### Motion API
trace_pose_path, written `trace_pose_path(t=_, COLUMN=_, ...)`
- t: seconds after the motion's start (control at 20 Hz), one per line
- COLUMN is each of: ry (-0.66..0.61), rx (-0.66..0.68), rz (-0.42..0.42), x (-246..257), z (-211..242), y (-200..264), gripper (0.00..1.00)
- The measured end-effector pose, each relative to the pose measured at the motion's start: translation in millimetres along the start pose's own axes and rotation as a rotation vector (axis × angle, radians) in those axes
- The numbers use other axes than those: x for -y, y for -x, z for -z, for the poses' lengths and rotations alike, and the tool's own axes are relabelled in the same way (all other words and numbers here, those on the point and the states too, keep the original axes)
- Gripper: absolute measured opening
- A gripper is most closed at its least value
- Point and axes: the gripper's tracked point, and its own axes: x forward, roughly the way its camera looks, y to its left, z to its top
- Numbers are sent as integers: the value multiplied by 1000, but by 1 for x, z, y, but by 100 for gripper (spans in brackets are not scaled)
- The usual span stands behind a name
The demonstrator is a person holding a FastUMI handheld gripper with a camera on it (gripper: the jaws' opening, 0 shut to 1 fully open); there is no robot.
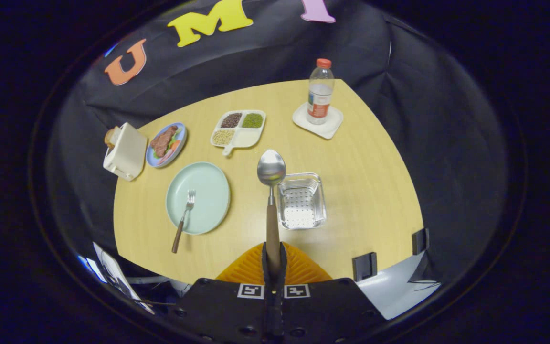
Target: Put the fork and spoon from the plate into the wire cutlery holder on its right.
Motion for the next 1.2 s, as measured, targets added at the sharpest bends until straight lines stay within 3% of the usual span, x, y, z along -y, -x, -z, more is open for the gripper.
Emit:
trace_pose_path(t=0.4, ry=-71, rx=-140, rz=13, x=23, z=23, y=-17, gripper=0)
trace_pose_path(t=0.65, ry=-101, rx=-156, rz=51, x=27, z=21, y=-29, gripper=2)
trace_pose_path(t=0.85, ry=-101, rx=-89, rz=64, x=24, z=0, y=-27, gripper=25)
trace_pose_path(t=1.1, ry=-80, rx=1, rz=85, x=13, z=-20, y=-18, gripper=97)
trace_pose_path(t=1.2, ry=-34, rx=36, rz=87, x=-2, z=-26, y=-12, gripper=96)
